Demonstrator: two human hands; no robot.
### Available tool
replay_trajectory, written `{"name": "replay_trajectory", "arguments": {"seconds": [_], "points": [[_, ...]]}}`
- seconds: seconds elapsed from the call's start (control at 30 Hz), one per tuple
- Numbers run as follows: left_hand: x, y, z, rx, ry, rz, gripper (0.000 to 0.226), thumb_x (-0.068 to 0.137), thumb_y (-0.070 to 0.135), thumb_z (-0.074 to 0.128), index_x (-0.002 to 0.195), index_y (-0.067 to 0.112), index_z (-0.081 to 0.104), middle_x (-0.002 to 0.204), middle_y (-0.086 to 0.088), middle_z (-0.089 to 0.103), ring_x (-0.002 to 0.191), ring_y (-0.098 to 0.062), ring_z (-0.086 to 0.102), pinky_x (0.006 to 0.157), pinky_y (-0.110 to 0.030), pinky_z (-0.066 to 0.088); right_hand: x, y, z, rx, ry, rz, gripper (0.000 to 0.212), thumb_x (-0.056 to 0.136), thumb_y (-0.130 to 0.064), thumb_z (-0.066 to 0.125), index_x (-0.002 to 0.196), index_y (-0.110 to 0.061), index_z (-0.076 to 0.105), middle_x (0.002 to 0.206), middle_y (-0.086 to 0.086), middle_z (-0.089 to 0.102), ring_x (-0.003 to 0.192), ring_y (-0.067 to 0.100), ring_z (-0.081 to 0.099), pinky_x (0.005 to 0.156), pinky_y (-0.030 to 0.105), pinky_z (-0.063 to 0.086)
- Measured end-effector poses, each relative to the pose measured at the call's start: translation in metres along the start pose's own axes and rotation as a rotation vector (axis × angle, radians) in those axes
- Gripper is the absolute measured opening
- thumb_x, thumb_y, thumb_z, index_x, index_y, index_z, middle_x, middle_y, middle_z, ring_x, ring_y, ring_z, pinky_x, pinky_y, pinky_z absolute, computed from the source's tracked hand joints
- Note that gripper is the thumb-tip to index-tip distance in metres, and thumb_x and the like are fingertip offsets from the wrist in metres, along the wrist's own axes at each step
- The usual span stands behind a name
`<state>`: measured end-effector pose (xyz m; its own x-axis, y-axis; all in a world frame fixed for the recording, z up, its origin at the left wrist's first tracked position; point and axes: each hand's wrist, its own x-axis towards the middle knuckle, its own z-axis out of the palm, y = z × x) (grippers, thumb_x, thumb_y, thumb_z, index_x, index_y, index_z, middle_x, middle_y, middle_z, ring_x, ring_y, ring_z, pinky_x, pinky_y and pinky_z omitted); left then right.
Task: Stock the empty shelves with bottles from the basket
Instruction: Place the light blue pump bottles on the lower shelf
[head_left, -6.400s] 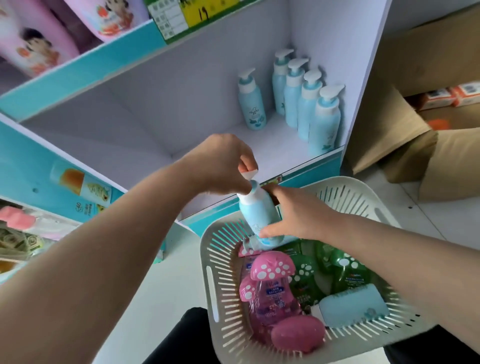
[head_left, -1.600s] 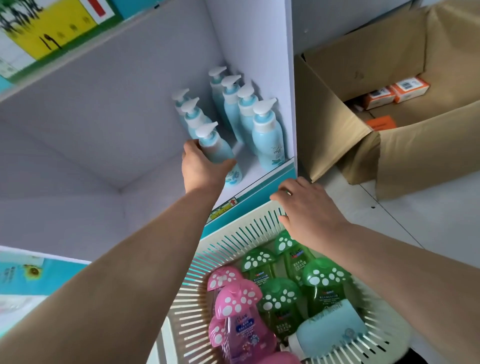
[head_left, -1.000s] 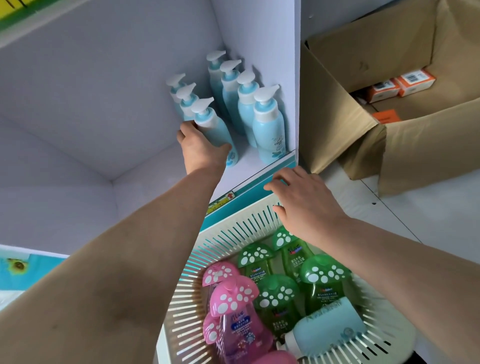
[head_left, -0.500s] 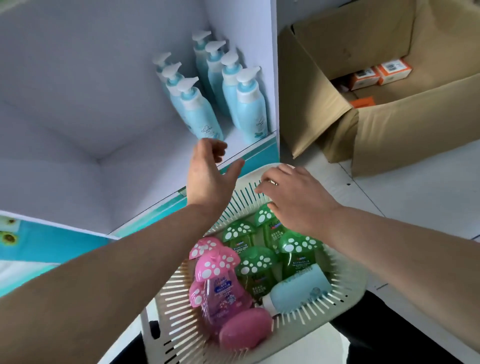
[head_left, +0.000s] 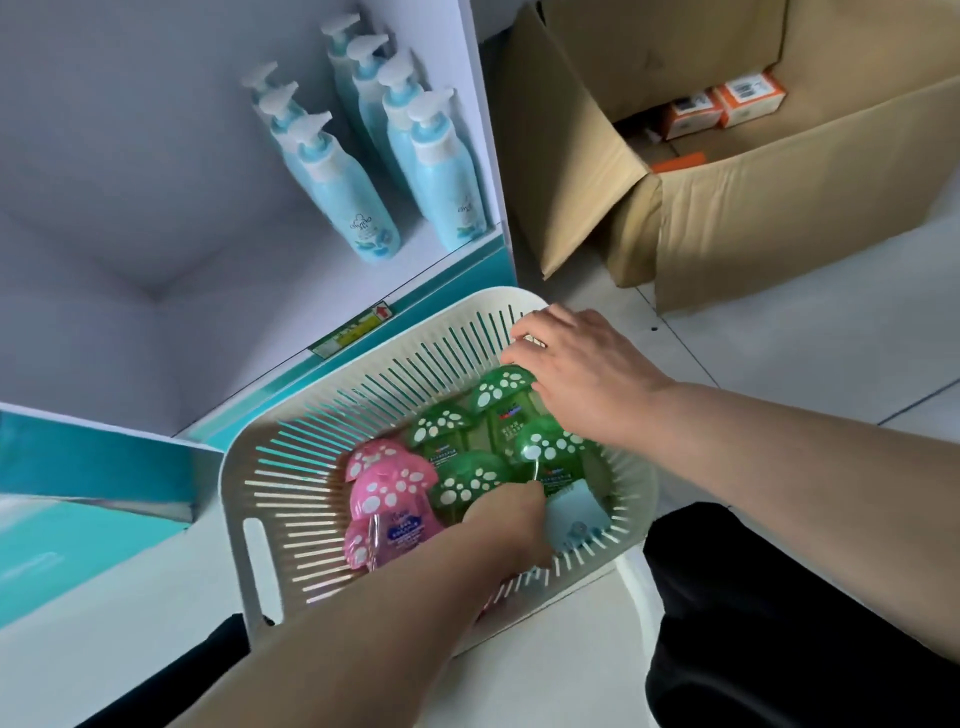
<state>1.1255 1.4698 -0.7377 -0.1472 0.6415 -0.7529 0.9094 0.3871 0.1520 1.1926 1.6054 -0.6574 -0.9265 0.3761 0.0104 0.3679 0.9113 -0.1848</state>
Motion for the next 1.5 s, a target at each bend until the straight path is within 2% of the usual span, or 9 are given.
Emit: {"name": "replay_trajectory", "arguments": {"seconds": [0.33,0.47,0.63,0.73,0.93,1.13,1.23,1.37,1.5], "points": [[-0.016,0.0,-0.043,0.14,0.04,0.063,0.047,0.066,0.053,0.074,0.099,0.022,0.061,0.085,0.005,0.06,0.079,-0.017,0.058,0.06,-0.026,0.042,-0.009,0.013,-0.004,0.059,-0.038,-0.002,0.044,0.081,-0.002,0.056,0.117,-0.028,0.059,0.125,-0.005,0.05,0.116,0.015,0.041,0.095,0.032,0.035],[-0.047,-0.029,-0.088,0.066,0.017,-0.009,0.061,0.062,0.055,0.079,0.109,0.021,0.062,0.1,0.003,0.066,0.091,-0.018,0.06,0.077,-0.03,0.05,-0.002,0.006,-0.021,0.127,-0.197,-0.024,0.052,0.076,-0.001,0.056,0.121,-0.03,0.058,0.124,-0.007,0.053,0.119,0.013,0.044,0.096,0.03,0.039],[-0.079,-0.079,-0.129,-0.308,0.259,-0.068,0.013,0.081,0.028,0.072,0.092,0.021,0.071,0.096,0.004,0.069,0.081,-0.008,0.064,0.08,-0.026,0.052,0.016,-0.023,-0.029,0.232,-0.419,-0.032,0.065,0.079,-0.008,0.06,0.138,-0.027,0.041,0.139,-0.003,0.046,0.129,0.018,0.042,0.106,0.037,0.037],[-0.075,-0.093,-0.133,-0.391,0.308,-0.085,0.017,0.086,0.02,0.068,0.102,0.016,0.07,0.109,0.0,0.07,0.09,-0.009,0.063,0.087,-0.028,0.049,0.025,-0.035,-0.017,0.298,-0.464,-0.016,0.062,0.084,-0.002,0.053,0.141,-0.021,0.038,0.142,0.003,0.046,0.126,0.022,0.046,0.103,0.034,0.039],[-0.035,-0.079,-0.112,-0.297,0.277,0.006,0.032,0.084,0.015,0.065,0.116,0.019,0.067,0.114,0.003,0.07,0.101,-0.011,0.065,0.1,-0.028,0.048,0.031,-0.026,-0.002,0.262,-0.192,0.125,0.056,0.08,0.002,0.052,0.129,-0.025,0.051,0.129,-0.004,0.057,0.118,0.019,0.052,0.094,0.037,0.048],[-0.016,-0.037,-0.064,0.193,0.18,0.379,0.052,0.081,0.059,0.062,0.119,0.022,0.059,0.108,0.0,0.065,0.1,-0.019,0.059,0.087,-0.04,0.053,0.022,-0.005,0.002,0.196,-0.063,0.182,0.046,0.082,-0.003,0.05,0.118,-0.031,0.057,0.119,-0.007,0.06,0.109,0.016,0.053,0.085,0.035,0.049],[-0.011,-0.023,-0.031,0.32,0.075,0.299,0.057,0.078,0.063,0.063,0.107,0.014,0.063,0.093,-0.005,0.067,0.088,-0.025,0.061,0.075,-0.036,0.054,0.018,-0.006,0.007,0.23,-0.06,0.155,0.045,0.084,-0.002,0.05,0.117,-0.031,0.058,0.118,-0.008,0.061,0.109,0.015,0.053,0.084,0.035,0.049],[-0.008,-0.014,-0.003,0.155,-0.016,0.098,0.043,0.08,0.044,0.067,0.108,0.013,0.057,0.102,-0.009,0.065,0.095,-0.029,0.061,0.074,-0.036,0.047,0.018,-0.007,0.008,0.255,-0.055,0.132,0.048,0.084,0.002,0.052,0.12,-0.03,0.057,0.119,-0.01,0.059,0.111,0.013,0.052,0.083,0.033,0.05],[-0.004,-0.011,-0.011,0.156,-0.03,0.084,0.036,0.075,0.043,0.069,0.097,0.015,0.061,0.087,-0.002,0.061,0.082,-0.024,0.059,0.064,-0.03,0.045,0.015,-0.001,0.008,0.25,-0.052,0.147,0.049,0.084,0.003,0.049,0.119,-0.03,0.056,0.117,-0.01,0.058,0.109,0.013,0.052,0.079,0.031,0.048]]}}
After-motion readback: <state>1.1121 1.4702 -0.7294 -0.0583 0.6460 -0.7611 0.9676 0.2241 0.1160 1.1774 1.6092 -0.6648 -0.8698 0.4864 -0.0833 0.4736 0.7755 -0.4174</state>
